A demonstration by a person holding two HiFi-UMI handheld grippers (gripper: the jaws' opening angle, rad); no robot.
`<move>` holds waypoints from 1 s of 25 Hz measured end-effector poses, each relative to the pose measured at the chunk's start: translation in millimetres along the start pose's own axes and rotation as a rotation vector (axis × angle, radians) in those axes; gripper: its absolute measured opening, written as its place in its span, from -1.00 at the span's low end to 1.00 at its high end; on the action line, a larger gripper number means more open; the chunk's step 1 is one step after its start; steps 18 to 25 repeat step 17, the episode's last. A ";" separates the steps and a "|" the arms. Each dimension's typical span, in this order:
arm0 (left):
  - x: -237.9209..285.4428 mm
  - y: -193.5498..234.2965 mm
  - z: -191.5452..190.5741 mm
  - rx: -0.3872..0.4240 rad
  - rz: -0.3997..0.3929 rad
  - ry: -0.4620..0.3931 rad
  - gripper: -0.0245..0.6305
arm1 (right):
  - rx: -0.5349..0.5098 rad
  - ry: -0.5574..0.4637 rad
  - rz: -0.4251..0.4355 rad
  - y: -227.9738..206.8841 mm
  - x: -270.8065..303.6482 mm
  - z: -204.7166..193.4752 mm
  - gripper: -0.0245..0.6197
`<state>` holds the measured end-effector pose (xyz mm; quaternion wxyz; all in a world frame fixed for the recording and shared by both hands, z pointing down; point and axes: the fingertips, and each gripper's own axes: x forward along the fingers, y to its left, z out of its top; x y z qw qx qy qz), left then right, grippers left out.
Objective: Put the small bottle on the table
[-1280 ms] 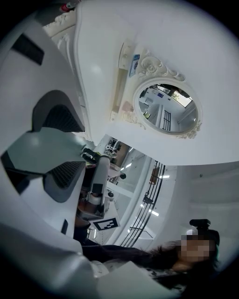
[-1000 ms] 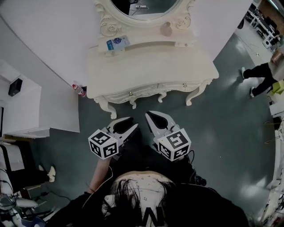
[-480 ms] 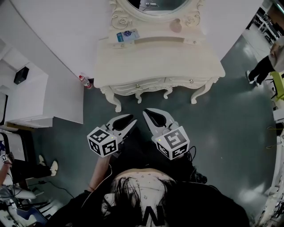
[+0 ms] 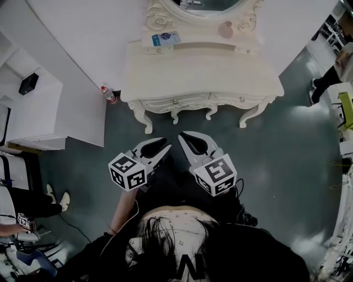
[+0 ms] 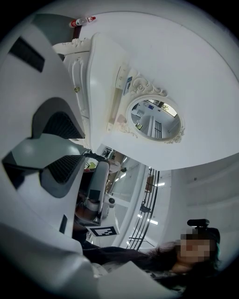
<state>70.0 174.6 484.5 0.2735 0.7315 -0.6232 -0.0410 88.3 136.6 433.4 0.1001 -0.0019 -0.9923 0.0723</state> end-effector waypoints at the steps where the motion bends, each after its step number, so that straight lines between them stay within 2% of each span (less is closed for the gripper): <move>1: -0.4 0.5 0.1 -0.002 0.001 0.000 -0.59 | -0.001 0.003 0.002 0.6 0.7 -0.2 -0.90; 25: -1.0 6.9 0.4 0.003 0.004 0.016 -0.59 | -0.009 0.032 0.007 1.8 9.2 -2.4 -0.90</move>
